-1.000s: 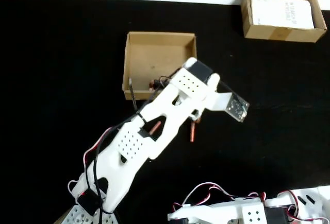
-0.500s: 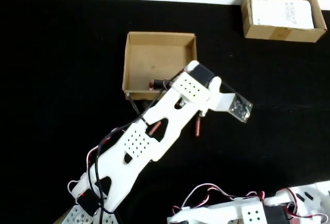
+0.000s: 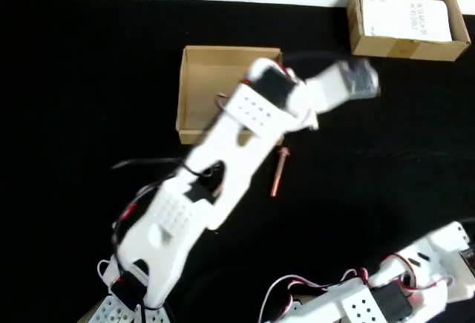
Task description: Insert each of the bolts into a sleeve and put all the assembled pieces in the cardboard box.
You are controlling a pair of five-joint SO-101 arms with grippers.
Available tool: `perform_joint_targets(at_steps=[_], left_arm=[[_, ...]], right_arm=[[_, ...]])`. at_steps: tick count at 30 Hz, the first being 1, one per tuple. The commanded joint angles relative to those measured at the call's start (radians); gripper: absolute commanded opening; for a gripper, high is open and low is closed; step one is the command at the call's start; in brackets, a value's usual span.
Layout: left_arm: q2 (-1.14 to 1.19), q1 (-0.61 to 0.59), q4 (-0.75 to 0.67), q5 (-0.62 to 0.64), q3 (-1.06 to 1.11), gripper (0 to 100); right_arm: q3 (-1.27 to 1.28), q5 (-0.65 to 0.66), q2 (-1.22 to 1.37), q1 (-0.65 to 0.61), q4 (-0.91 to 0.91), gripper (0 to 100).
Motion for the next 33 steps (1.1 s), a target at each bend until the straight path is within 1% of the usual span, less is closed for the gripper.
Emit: perform_joint_targets(at_steps=[1, 4, 6, 8, 9, 12, 14, 16, 18, 20, 23, 27, 33], left_arm=[[-0.222, -0.038, 0.008, 0.043, -0.019, 1], [-0.317, -0.054, 0.008, 0.043, -0.019, 1], [-0.378, -0.076, 0.009, 0.061, -0.018, 1], [-0.447, -0.101, 0.017, 0.172, -0.018, 1], [-0.489, -0.120, 0.018, 0.245, -0.018, 1], [-0.625, -0.182, 0.020, 0.460, -0.016, 1], [-0.708, -0.214, 0.020, 0.543, 0.019, 1], [-0.794, -0.225, 0.020, 0.546, 0.116, 1], [-0.898, -0.225, 0.020, 0.546, 0.271, 1], [-1.015, -0.220, 0.018, 0.546, 0.464, 1], [-1.170, -0.213, -0.005, 0.542, 0.746, 1], [-1.310, -0.179, -0.199, 0.543, 1.066, 1], [-1.475, -0.116, -0.583, 0.542, 1.486, 1]], right_arm=[[-0.067, -0.075, -0.015, -0.131, 0.134, 0.8], [-0.177, -0.120, -0.015, -0.326, 0.311, 0.8], [-0.248, -0.149, -0.015, -0.496, 0.440, 0.8], [-0.312, -0.183, -0.015, -0.662, 0.542, 0.8], [-0.332, -0.186, -0.015, -0.731, 0.555, 0.8], [-0.343, -0.140, -0.012, -0.858, 0.542, 0.8], [-0.346, -0.089, -0.012, -0.935, 0.536, 0.8], [-0.351, -0.048, -0.012, -1.018, 0.536, 0.8], [-0.351, -0.018, -0.012, -1.093, 0.535, 0.8], [-0.343, 0.000, -0.012, -1.165, 0.533, 0.8], [-0.325, -0.002, -0.010, -1.237, 0.530, 0.8], [-0.240, -0.002, -0.012, -1.260, 0.450, 0.8], [-0.107, 0.002, -0.012, -1.316, 0.272, 0.8]])
